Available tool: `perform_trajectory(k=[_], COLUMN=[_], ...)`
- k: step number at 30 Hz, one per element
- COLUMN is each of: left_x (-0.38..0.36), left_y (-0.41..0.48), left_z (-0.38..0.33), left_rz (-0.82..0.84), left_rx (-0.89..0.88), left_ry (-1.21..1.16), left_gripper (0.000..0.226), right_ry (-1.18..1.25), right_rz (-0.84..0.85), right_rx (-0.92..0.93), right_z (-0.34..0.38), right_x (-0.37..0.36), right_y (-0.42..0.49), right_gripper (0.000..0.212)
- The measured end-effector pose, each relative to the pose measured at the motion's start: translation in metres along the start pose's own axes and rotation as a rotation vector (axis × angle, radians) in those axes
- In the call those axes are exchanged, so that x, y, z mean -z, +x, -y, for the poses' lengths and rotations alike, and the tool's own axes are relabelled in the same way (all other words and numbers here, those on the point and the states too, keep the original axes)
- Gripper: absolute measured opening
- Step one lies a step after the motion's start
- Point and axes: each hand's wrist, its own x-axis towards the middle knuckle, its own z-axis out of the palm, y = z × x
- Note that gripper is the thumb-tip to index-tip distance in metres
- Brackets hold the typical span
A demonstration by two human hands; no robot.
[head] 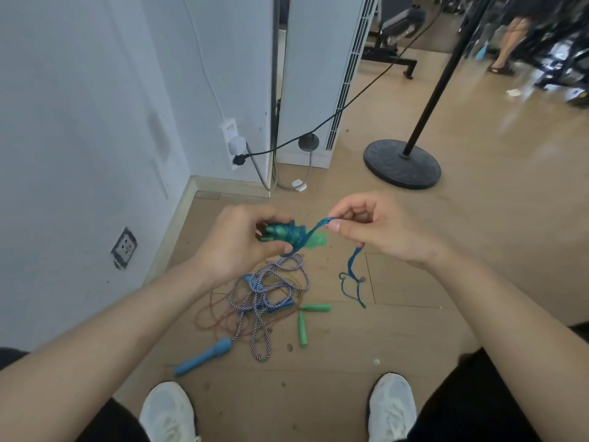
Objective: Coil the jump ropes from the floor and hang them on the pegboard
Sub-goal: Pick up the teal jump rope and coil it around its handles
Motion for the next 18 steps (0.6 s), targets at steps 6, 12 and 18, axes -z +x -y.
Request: perform_trajectory(k=[6,12,18], left_x=[-0.004,0.001,0.007], left_y=[-0.003,-0.005,-0.003], left_z=[0.001,-0.003,-0.006], left_rz=[0.243,0.429,0.451], left_rx=[-0.060,0.008,0.105], left_ry=[-0.048,-0.324,-0.731], left_gripper=[0.036,0.034,0.038], right_ry=[-0.080,-0.164,-0.104], right_rz=[-0.085,-0.127,-0.145], right_rx=[0.016,0.046,0.018], right_z=[-0.008,-0.021,-0.026], right_x=[0.004,0.013,0.021], right_y=[0.004,0.010,0.012], right_gripper=[0.008,0.021,0.018])
